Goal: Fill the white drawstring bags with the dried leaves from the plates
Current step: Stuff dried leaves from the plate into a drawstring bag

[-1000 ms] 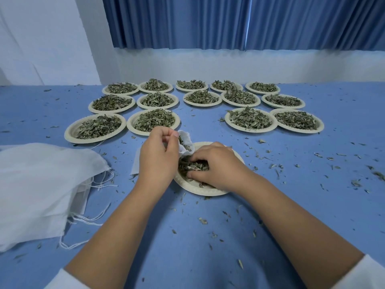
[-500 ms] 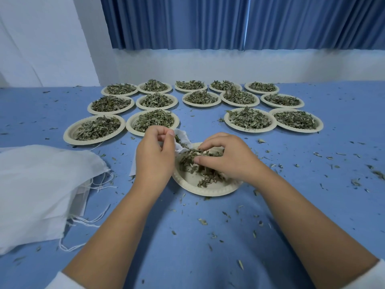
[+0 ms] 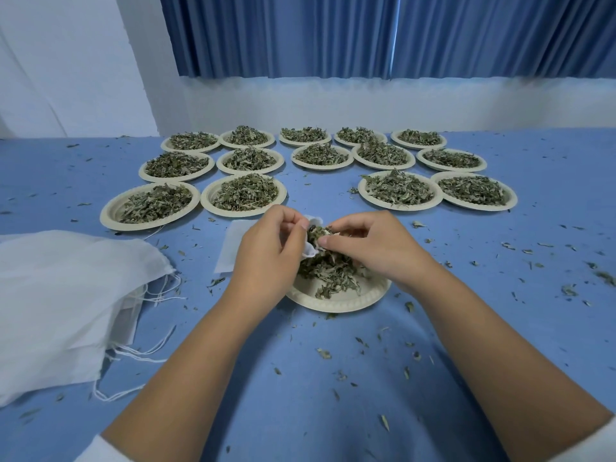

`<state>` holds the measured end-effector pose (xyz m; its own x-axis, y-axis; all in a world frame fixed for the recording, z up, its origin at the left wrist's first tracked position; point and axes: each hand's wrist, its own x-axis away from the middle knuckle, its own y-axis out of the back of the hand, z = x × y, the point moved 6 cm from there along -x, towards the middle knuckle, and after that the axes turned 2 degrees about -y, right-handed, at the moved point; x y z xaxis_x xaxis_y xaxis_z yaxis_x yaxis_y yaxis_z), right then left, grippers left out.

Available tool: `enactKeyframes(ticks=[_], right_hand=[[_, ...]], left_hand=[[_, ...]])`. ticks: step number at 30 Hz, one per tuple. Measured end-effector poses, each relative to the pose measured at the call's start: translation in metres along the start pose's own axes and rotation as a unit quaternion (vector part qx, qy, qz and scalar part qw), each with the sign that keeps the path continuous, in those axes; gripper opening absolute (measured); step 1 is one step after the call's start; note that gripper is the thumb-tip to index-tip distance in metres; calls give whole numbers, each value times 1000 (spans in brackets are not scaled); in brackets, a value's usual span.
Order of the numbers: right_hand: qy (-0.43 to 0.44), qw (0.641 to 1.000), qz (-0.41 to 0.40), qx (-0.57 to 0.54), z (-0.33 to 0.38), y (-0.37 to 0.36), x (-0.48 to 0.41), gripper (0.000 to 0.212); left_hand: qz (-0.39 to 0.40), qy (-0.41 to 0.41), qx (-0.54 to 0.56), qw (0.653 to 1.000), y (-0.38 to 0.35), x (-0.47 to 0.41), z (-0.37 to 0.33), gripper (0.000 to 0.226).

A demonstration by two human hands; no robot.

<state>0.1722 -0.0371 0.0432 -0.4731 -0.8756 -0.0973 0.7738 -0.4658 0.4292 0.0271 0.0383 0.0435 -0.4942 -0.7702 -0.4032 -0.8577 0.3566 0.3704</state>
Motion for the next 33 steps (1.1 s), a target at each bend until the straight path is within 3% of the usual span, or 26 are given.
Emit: enactKeyframes(ticks=[6, 12, 15, 24, 33], right_hand=[[8, 999, -7, 41, 0, -8, 1, 9], [-31, 992, 24, -118, -2, -3, 1, 27], [-44, 979, 14, -201, -2, -6, 1, 14], [-31, 991, -67, -108, -11, -13, -3, 17], [-84, 985, 2, -153, -16, -25, -6, 23]], left_hand=[[68, -29, -35, 997, -12, 6, -8, 8], [36, -7, -22, 999, -8, 3, -3, 10], [24, 3, 3, 1000, -6, 2, -2, 10], [58, -13, 22, 998, -10, 5, -8, 9], [64, -22, 6, 998, -12, 5, -9, 8]])
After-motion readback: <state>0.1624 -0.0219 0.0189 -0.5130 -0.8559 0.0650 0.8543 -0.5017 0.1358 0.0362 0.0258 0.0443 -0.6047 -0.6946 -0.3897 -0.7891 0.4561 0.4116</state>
